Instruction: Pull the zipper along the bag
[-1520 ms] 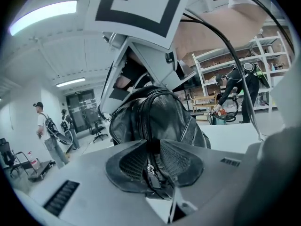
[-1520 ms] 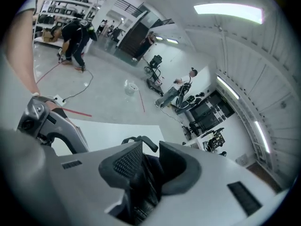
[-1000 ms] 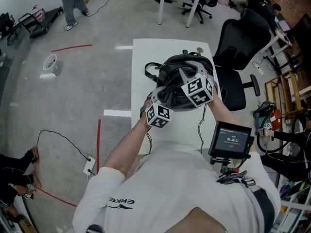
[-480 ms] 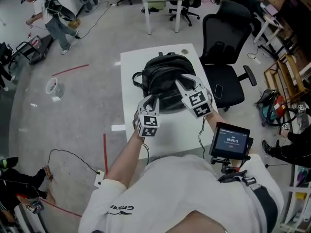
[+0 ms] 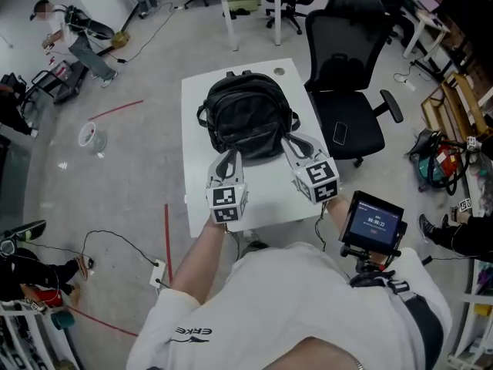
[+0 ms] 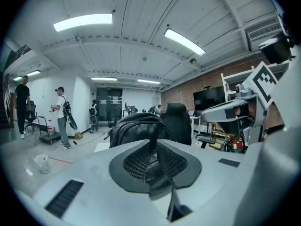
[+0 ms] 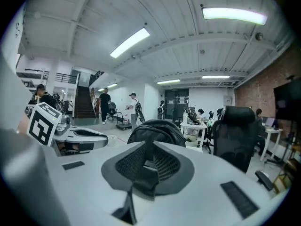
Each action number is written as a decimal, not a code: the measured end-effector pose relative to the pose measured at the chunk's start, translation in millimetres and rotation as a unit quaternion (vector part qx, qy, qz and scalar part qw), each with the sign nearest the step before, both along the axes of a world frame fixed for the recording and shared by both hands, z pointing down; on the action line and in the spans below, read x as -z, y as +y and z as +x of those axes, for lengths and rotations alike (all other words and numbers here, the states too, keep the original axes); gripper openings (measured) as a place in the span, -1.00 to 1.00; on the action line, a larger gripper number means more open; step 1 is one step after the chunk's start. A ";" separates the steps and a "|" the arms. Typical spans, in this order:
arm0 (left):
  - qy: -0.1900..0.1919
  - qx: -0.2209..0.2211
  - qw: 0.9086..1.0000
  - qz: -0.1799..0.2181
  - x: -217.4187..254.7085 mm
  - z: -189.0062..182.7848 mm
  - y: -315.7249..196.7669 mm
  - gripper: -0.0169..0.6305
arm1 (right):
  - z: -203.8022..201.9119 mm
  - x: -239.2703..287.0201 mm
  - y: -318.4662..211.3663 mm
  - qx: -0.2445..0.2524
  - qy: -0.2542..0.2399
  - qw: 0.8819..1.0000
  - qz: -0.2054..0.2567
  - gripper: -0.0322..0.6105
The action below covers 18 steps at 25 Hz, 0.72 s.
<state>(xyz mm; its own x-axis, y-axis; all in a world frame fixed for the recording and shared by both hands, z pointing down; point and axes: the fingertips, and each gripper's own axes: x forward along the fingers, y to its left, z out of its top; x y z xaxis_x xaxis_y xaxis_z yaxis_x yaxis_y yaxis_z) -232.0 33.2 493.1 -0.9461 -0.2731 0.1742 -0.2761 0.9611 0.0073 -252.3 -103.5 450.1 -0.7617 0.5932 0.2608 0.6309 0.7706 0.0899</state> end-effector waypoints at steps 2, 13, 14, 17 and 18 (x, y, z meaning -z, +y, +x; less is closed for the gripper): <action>-0.001 0.013 1.000 0.013 3.2 14.6 -9.9 -0.83 | 15.7 -4.6 -15.1 -0.001 0.009 1.000 -0.010 -0.78; -0.011 0.067 0.997 0.029 14.1 122.0 -53.8 -0.94 | 110.6 -18.2 -61.1 0.033 0.037 0.998 -0.050 -0.87; -0.008 0.069 0.997 0.032 13.0 126.0 -53.8 -0.94 | 114.5 -20.4 -61.1 0.034 0.040 0.997 -0.051 -0.88; 0.005 0.075 0.996 0.042 9.3 133.1 -54.3 -0.94 | 122.6 -27.2 -62.1 0.037 0.050 0.997 -0.055 -0.89; 0.008 0.075 0.996 0.042 9.0 134.2 -56.3 -0.94 | 124.9 -28.8 -64.0 0.037 0.054 0.996 -0.057 -0.89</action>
<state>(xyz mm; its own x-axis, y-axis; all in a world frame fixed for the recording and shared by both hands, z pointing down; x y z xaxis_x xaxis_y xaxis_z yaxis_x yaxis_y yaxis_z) -97.7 -23.1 484.1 -0.9745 -0.1435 0.1727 -0.1291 0.9873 0.0924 -127.5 -167.5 478.9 -0.6852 0.6777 0.2668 0.6882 0.7224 -0.0676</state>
